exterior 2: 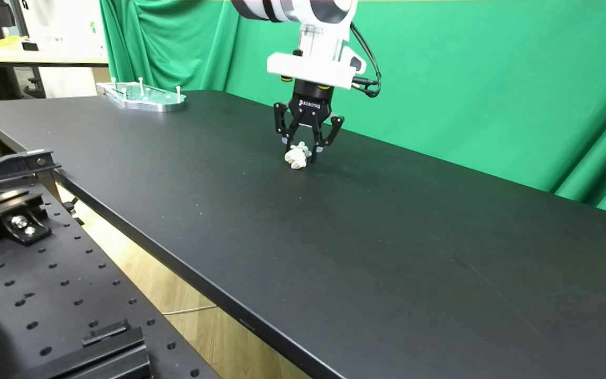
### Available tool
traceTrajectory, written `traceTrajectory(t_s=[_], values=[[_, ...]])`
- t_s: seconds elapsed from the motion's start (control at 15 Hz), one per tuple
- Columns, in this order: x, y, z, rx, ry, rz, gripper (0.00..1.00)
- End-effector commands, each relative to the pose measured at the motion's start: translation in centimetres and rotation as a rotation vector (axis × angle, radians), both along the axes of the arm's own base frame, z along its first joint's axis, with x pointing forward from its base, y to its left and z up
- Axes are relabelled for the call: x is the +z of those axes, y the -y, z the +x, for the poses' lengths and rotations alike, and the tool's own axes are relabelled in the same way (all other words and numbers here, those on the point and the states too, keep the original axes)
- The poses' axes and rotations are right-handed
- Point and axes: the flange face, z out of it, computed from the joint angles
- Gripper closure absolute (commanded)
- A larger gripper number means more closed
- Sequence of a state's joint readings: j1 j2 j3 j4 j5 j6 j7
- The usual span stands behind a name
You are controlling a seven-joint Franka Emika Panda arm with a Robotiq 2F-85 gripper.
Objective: Move the white toy slightly to the right.
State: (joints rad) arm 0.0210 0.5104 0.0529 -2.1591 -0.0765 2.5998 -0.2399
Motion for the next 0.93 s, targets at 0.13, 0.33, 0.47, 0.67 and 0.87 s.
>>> traceTrajectory(t_s=[0.13,0.33,0.47,0.67,0.87], values=[[0.1,0.1,0.8,-0.029,-0.007,0.005,0.89],[1.8,0.0,0.5,-0.031,0.010,0.008,0.93],[3.3,0.1,0.4,-0.045,0.059,0.008,0.92],[5.1,0.4,1.5,-0.070,0.138,0.013,0.92],[5.6,1.8,2.2,-0.139,0.141,0.032,0.92]])
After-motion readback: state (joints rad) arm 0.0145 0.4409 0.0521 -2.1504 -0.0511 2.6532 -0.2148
